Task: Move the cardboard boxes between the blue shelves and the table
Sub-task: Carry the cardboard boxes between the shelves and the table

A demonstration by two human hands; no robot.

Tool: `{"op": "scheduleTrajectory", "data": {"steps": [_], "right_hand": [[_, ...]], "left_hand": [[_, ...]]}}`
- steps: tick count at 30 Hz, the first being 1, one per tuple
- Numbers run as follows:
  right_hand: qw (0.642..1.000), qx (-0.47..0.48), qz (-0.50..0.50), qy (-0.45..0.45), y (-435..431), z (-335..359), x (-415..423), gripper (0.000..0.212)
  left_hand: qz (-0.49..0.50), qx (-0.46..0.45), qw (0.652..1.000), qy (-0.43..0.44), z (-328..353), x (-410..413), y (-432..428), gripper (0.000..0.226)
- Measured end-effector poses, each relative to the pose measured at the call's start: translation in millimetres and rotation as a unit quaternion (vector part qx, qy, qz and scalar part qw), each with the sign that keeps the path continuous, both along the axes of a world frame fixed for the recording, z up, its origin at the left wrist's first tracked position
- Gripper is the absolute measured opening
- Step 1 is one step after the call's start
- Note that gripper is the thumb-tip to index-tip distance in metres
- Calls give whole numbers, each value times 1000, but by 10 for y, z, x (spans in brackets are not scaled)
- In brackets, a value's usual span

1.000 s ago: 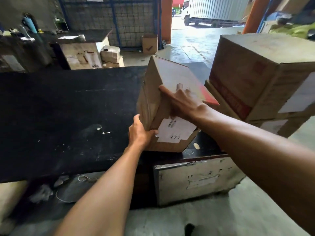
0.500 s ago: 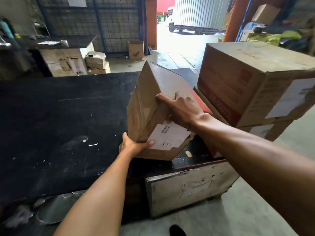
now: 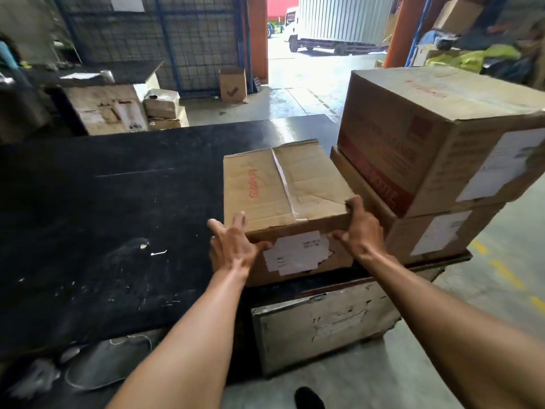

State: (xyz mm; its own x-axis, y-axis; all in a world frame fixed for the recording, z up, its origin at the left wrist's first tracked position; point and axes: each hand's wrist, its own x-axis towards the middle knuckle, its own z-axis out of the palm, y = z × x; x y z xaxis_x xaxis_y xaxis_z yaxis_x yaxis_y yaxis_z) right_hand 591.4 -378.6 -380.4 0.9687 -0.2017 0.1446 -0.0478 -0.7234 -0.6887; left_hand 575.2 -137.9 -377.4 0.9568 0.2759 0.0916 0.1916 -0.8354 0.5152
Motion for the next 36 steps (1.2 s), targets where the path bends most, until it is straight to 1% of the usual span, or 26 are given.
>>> {"op": "scheduleTrajectory", "data": {"steps": [2, 4, 6, 8, 9, 10, 12, 13, 14, 16, 20, 22, 25, 27, 29, 32, 36], "right_hand": [[999, -17, -39, 31, -120, -175, -53, 54], [996, -23, -69, 44, -144, -241, -84, 63], [997, -22, -68, 41, -132, -255, -66, 60], [995, -54, -57, 57, -126, -227, -79, 49], [993, -85, -51, 72, -125, -165, -102, 43], [986, -135, -46, 90, -127, -71, -114, 37], [956, -270, -37, 109, -122, 187, -103, 31], [941, -322, -33, 98, -91, 351, -96, 29], [934, -347, -27, 76, -50, 497, -71, 27], [941, -336, -8, 34, 95, 726, -7, 30], [968, -247, 42, -22, 555, 1027, 164, 35], [971, -216, 80, -56, 816, 1126, 259, 37], [965, -192, 138, -115, 1237, 1262, 410, 39], [954, -182, 190, -141, 1593, 1381, 480, 43], [940, -179, 246, -157, 1966, 1524, 513, 42], [908, -183, 327, -189, 2492, 1755, 487, 41], [858, -167, 422, -241, 3032, 2052, 332, 44]], "left_hand": [[-20, 46, 999, -15, -62, -49, -164, 85], [-22, 67, 997, -16, -87, -66, -248, 84], [-27, 78, 997, -9, -82, -58, -261, 82], [-40, 89, 995, -2, -77, -53, -234, 79], [-50, 95, 994, 2, -66, -46, -206, 77], [-65, 104, 992, 9, -45, -39, -168, 75], [-98, 143, 985, 21, 20, -15, -56, 69], [-108, 166, 980, 17, 73, -6, 3, 67], [-115, 184, 976, 6, 146, 5, 55, 67], [-119, 194, 973, -23, 340, 34, 129, 63], [-97, 215, 968, -82, 854, 75, 302, 49], [-76, 218, 966, -112, 1092, 65, 452, 46], [-36, 233, 961, -145, 1390, -40, 738, 43], [11, 266, 952, -151, 1558, -166, 991, 42], [66, 306, 939, -140, 1726, -325, 1248, 42], [161, 355, 914, -109, 1959, -603, 1579, 42], [280, 375, 882, -57, 2198, -1075, 1767, 43]]}}
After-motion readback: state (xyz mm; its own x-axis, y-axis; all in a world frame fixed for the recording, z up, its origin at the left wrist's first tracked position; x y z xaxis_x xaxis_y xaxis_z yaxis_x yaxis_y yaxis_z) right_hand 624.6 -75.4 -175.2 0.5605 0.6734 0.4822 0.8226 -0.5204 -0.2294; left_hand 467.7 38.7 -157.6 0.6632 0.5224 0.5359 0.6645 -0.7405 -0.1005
